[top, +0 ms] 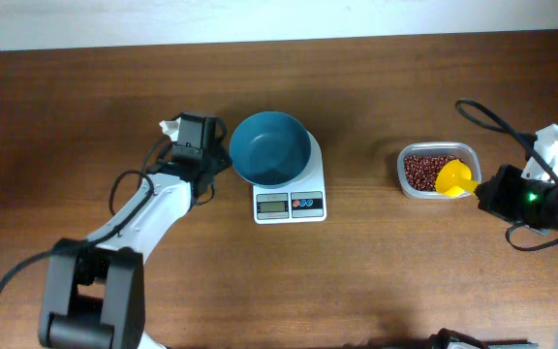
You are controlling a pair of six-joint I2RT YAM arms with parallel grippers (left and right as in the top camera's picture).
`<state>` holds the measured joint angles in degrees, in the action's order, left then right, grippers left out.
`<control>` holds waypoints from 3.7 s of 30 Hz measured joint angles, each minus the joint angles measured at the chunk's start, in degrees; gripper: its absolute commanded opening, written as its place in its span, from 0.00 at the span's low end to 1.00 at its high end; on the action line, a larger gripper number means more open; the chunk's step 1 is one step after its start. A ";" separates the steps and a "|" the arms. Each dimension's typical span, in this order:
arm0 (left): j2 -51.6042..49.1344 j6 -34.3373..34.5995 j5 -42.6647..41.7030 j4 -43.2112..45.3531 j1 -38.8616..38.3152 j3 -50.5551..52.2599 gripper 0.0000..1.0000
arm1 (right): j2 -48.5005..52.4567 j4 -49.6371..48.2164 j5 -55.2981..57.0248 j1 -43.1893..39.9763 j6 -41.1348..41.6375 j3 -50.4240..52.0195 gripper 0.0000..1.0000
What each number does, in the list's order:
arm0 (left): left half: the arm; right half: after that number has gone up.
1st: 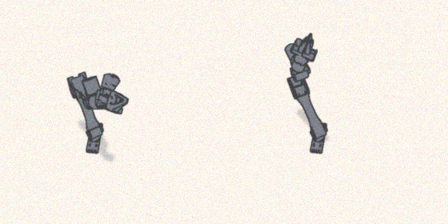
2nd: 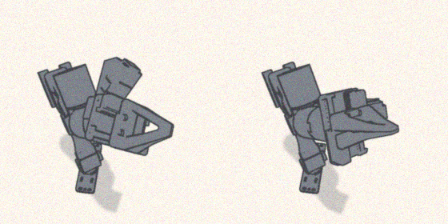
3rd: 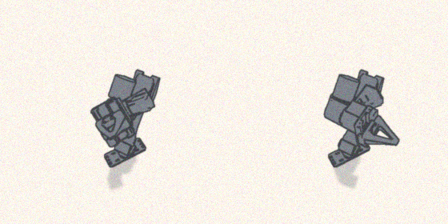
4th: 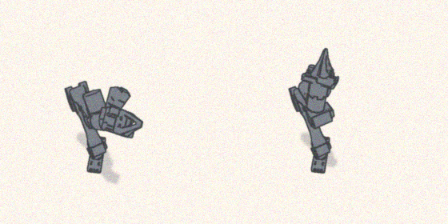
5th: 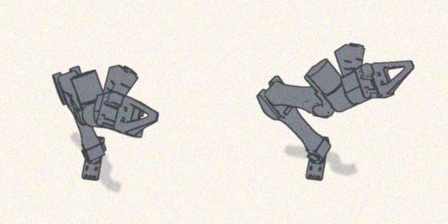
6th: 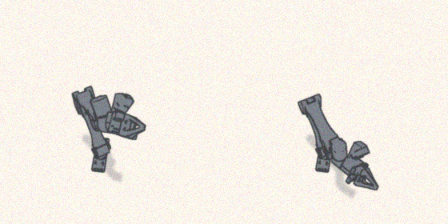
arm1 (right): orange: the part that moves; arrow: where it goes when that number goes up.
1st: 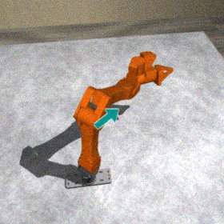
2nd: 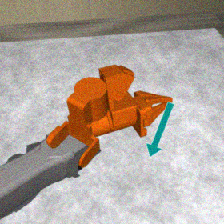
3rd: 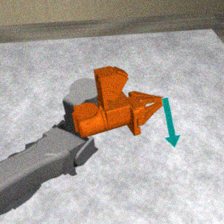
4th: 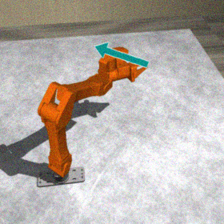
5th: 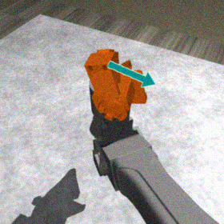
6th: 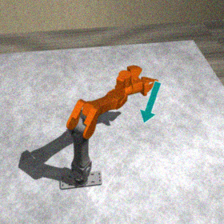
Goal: Scoop item into bowl and weigh 50g on scale
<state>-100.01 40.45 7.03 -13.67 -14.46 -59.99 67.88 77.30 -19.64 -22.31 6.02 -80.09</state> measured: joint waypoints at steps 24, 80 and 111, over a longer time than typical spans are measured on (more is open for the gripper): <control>-0.72 -4.72 -13.73 7.96 0.02 0.04 0.00 | 0.00 -0.02 0.00 0.00 0.02 0.00 0.04; -0.72 9.64 -17.14 7.45 -0.04 0.04 0.00 | 0.00 -0.02 0.00 0.00 -0.02 0.00 0.04; -0.72 13.14 -18.62 6.19 -0.20 0.04 0.00 | 0.00 -0.02 -0.02 0.00 -0.02 0.00 0.04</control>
<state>-100.73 53.58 -11.60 -7.49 -14.66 -59.94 67.88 77.28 -19.66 -22.31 6.00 -80.09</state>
